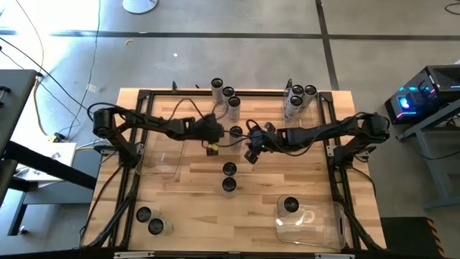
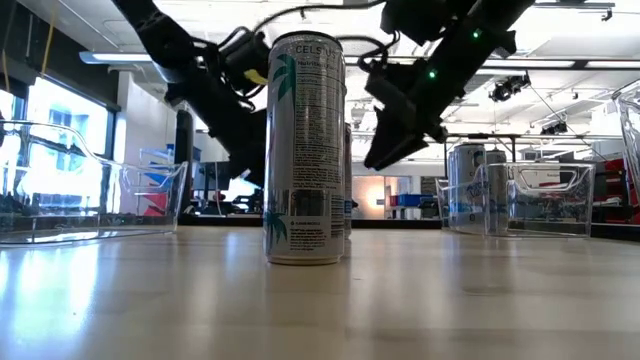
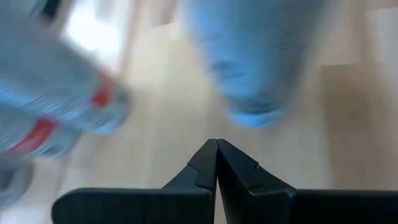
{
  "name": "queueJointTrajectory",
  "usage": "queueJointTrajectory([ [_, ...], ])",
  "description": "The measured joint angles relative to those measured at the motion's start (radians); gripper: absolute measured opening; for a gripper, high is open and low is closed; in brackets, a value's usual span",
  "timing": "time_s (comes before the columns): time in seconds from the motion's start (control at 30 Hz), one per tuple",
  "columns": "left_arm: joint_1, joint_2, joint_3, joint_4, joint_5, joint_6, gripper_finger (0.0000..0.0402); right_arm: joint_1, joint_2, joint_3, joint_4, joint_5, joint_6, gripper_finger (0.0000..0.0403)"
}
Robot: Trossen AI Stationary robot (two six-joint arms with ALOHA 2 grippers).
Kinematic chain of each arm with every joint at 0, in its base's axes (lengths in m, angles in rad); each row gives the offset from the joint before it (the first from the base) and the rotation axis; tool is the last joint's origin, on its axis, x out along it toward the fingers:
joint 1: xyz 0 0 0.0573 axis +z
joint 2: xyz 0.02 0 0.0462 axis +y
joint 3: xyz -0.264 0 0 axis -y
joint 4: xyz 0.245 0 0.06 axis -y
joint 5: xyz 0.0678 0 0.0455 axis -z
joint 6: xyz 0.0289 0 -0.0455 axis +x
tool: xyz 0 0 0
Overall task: Sort soda cans
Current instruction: Put the white-blue soda can into the top transparent bin
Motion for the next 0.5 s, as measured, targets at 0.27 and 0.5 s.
queueJointTrajectory([
  [0.27,0.133,0.028,0.000,0.116,0.229,-0.017,0.0000,-0.002,0.037,-0.001,0.127,-0.074,-0.075,0.0126],
  [0.5,0.080,0.115,0.000,0.226,0.301,0.009,0.0000,-0.011,0.047,-0.001,0.128,-0.051,-0.080,0.0126],
])
